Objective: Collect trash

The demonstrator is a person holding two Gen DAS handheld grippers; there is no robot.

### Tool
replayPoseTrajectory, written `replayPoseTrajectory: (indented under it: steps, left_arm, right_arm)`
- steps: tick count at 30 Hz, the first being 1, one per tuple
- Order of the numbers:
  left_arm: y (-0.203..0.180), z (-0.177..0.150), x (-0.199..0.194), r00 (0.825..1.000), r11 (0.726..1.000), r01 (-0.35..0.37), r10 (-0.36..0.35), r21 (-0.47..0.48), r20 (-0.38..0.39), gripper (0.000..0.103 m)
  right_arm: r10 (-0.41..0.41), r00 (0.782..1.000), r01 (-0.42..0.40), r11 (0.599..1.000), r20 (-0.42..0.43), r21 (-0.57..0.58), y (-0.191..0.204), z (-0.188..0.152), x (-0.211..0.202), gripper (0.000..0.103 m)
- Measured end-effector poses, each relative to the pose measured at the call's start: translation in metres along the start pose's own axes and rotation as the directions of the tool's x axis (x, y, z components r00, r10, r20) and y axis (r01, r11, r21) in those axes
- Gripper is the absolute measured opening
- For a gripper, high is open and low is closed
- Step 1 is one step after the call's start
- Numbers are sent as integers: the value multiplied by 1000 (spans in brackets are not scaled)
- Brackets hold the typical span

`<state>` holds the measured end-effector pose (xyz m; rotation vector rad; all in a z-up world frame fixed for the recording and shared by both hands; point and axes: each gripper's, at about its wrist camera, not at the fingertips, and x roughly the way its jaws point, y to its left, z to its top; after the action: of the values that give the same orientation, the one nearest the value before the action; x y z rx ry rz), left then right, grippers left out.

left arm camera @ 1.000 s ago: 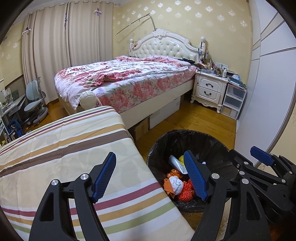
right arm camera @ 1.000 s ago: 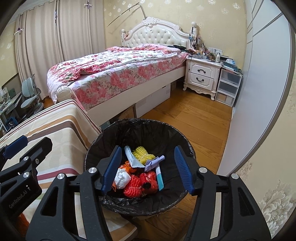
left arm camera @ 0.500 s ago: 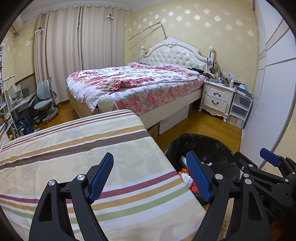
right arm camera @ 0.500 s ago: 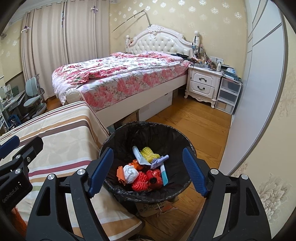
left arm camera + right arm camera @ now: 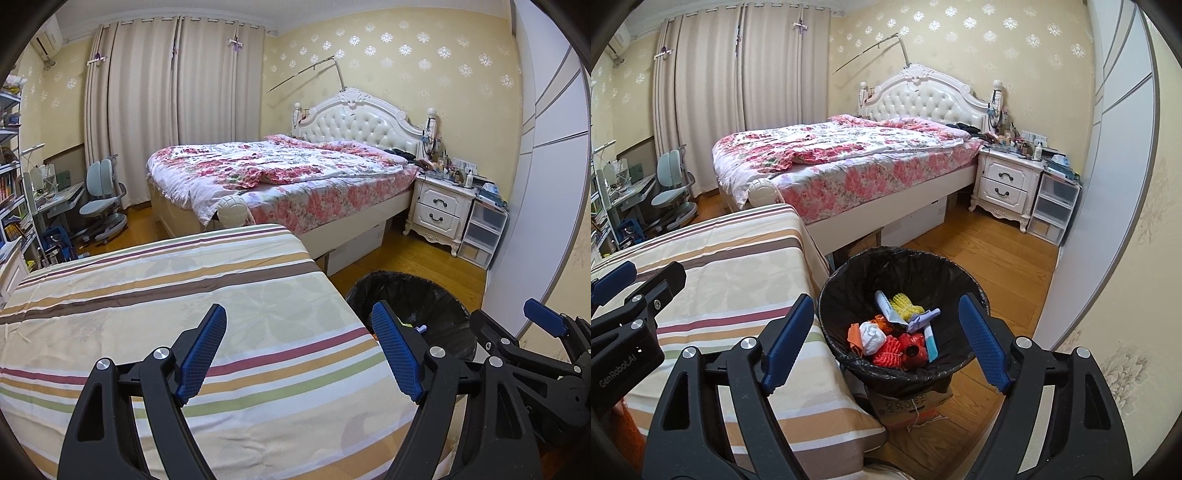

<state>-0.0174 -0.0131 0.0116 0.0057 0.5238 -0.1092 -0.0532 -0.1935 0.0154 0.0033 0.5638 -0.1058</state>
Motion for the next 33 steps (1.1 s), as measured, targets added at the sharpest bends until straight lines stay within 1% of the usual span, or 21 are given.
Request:
replayPoseTrajectory:
  steps: [7, 12, 33]
  left_arm:
    - [4, -2, -10, 1000, 1000, -3, 3, 2, 20, 79]
    - [4, -3, -12, 1000, 1000, -4, 4, 6, 25, 79]
    - [5, -5, -17, 1000, 1000, 0, 0, 7, 20, 79]
  right_arm:
    - [-1, 1000, 1, 1000, 18, 2, 0, -1, -11, 79]
    - [-3, 1000, 2, 1000, 19, 2, 1, -2, -11, 79]
    - [-3, 1000, 3, 1000, 20, 3, -1, -2, -12, 79]
